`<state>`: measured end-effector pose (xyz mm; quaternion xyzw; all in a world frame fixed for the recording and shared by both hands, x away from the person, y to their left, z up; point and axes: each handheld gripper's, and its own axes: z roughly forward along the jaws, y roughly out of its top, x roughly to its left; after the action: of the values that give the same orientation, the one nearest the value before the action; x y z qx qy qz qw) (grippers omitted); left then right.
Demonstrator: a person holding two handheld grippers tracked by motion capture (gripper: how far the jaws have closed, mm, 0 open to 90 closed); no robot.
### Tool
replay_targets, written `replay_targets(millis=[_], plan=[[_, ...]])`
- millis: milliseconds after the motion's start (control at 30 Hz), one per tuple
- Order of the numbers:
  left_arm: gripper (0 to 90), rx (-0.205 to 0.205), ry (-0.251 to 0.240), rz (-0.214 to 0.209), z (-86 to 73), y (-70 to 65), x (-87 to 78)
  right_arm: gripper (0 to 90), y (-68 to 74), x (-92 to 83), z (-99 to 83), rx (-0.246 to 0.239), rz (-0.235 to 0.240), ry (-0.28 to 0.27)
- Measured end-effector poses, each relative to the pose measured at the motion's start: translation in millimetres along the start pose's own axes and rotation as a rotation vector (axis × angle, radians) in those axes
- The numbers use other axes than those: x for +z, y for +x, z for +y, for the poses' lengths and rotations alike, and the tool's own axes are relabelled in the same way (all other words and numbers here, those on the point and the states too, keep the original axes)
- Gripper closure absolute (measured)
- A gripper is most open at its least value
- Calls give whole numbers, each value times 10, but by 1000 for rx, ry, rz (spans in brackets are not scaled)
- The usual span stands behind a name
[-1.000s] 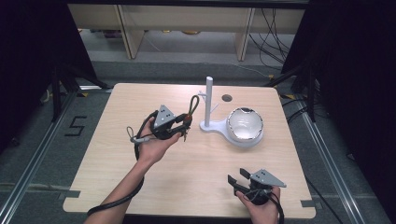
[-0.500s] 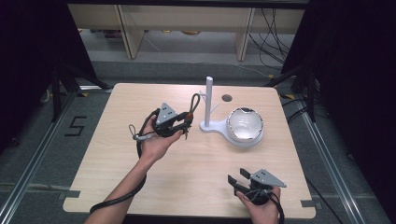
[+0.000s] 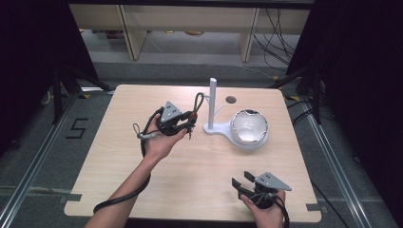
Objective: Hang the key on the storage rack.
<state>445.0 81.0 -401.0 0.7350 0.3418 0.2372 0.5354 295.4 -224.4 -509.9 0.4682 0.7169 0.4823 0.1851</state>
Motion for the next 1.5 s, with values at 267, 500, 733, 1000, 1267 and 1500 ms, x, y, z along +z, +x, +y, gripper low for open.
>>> replay_targets(millis=[267,500,733,1000,1267,1500], plan=[[678,-7,8,1,7,7,43,418,-16,7,-1,-18,1,-7],[678,-16,12,3,17,21,94,418,-10,2,2,-14,5,-5],[678,-25,16,7,12,27,138,418,-10,-3,-1,-5,3,-5],[678,-31,27,11,-8,47,180,418,-17,2,-2,-11,7,-8],[677,-38,41,6,-37,36,252,418,-23,8,-4,-8,11,-17],[676,-42,50,7,-41,27,319,417,-28,-3,-1,-14,8,-9]])
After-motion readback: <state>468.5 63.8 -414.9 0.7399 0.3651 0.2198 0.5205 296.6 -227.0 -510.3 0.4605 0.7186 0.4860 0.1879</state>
